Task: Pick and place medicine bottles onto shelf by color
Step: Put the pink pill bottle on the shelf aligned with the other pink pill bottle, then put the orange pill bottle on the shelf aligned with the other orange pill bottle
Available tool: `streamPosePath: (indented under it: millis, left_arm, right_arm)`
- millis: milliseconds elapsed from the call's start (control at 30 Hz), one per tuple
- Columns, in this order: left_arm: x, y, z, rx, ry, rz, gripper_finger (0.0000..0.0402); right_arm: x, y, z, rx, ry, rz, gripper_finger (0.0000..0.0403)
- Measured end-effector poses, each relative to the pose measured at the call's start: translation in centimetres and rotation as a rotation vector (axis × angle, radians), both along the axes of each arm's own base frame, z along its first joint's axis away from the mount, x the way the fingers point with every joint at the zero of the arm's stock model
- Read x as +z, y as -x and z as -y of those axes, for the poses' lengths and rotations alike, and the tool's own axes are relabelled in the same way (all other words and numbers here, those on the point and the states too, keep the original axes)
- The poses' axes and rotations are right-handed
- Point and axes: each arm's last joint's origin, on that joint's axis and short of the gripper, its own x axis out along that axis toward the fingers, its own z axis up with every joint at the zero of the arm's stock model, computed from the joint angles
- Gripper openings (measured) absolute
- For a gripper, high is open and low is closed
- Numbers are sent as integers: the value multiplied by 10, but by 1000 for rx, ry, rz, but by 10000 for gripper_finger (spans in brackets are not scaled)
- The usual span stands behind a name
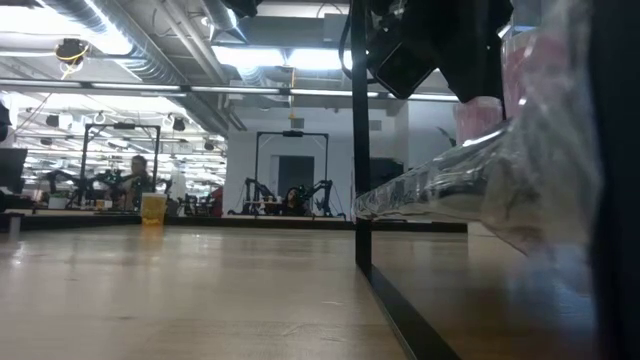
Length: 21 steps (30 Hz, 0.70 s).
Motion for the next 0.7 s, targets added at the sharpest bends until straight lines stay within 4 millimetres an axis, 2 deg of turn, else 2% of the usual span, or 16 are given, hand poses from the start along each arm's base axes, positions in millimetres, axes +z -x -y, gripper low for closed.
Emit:
streamPosePath:
  millis: [200,700]
  left_arm:
    - [0,0,0,0,0,0,143]
    - [0,0,0,0,0,0,143]
  right_arm:
    - [0,0,0,0,-1,-1,188]
    - [1,0,1,1,-54,-15,190]
